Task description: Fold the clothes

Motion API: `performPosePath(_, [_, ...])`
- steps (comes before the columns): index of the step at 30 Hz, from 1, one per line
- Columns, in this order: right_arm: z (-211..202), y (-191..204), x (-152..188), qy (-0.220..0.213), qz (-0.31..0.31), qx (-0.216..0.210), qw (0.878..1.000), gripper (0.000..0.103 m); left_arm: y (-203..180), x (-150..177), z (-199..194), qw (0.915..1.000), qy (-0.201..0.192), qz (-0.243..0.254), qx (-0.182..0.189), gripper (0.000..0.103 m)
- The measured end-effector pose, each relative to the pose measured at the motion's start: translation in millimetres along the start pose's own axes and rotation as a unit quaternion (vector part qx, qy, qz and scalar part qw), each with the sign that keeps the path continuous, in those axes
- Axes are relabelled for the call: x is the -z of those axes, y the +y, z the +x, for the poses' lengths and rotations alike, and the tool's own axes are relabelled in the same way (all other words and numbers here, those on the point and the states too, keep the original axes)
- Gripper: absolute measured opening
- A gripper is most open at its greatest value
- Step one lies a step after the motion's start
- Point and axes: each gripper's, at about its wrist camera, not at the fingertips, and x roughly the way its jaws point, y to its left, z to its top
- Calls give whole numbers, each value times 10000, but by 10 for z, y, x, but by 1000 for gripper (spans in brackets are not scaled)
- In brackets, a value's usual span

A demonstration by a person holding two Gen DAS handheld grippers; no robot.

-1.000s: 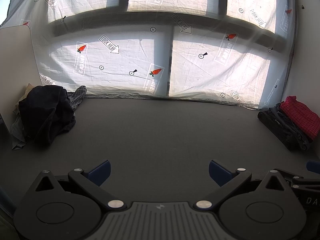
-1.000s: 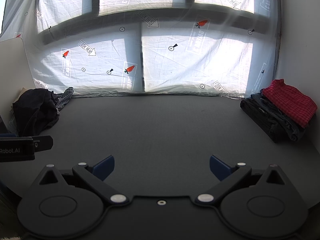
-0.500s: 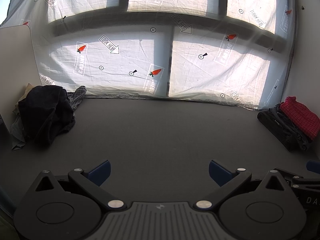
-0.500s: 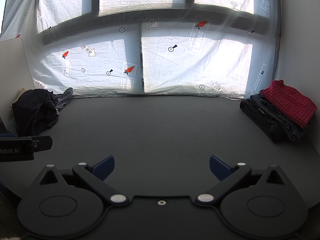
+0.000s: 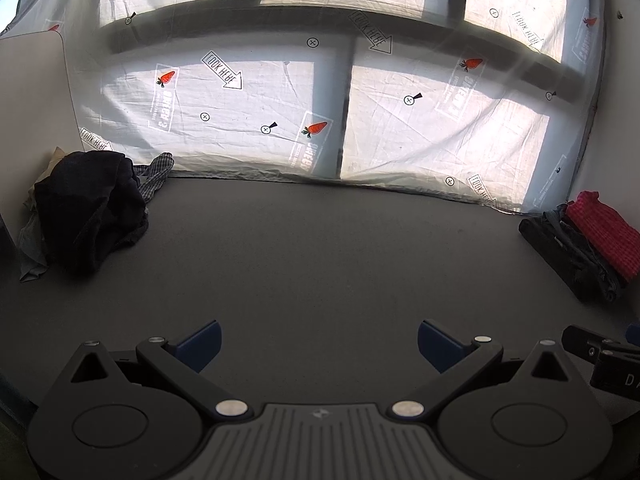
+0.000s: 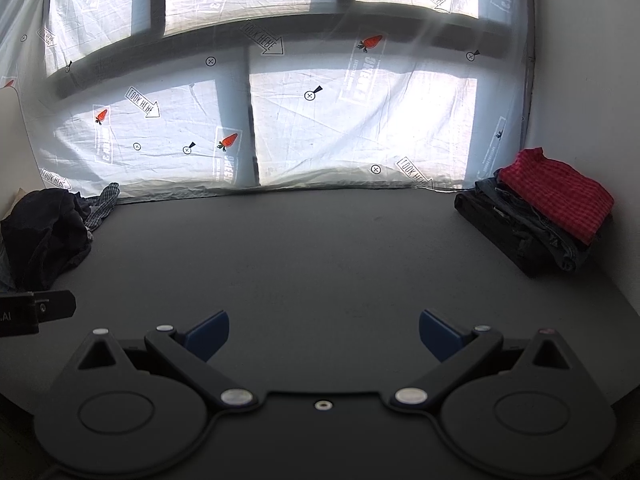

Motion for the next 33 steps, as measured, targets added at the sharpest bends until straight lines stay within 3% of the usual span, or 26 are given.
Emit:
performPosePath(7, [400, -314, -106, 205, 304, 117, 9993, 103, -158, -97, 295, 9991, 370, -184, 1, 103])
performPosePath(12, [799, -419, -319, 289, 432, 35, 9986, 103, -209, -269, 392, 9989, 392, -109, -215, 103])
performPosePath(19, [1368, -240, -436, 564, 189, -430, 9973, 103, -39, -533, 753, 9923, 539, -810, -760, 103])
performPosePath(23, [1663, 20, -527, 790, 91, -729, 9942, 103, 202, -657, 933, 9862, 676, -1077, -1062, 103])
performPosePath(26, [1853, 271, -600, 885, 112, -926, 9917, 103, 498, -726, 1046, 9797, 817, -1475, -1087, 103])
performPosePath(33, [2478, 993, -734, 1337, 1094, -1494, 9736, 103, 1420, -996, 1444, 9678, 896, -2127, -1006, 103])
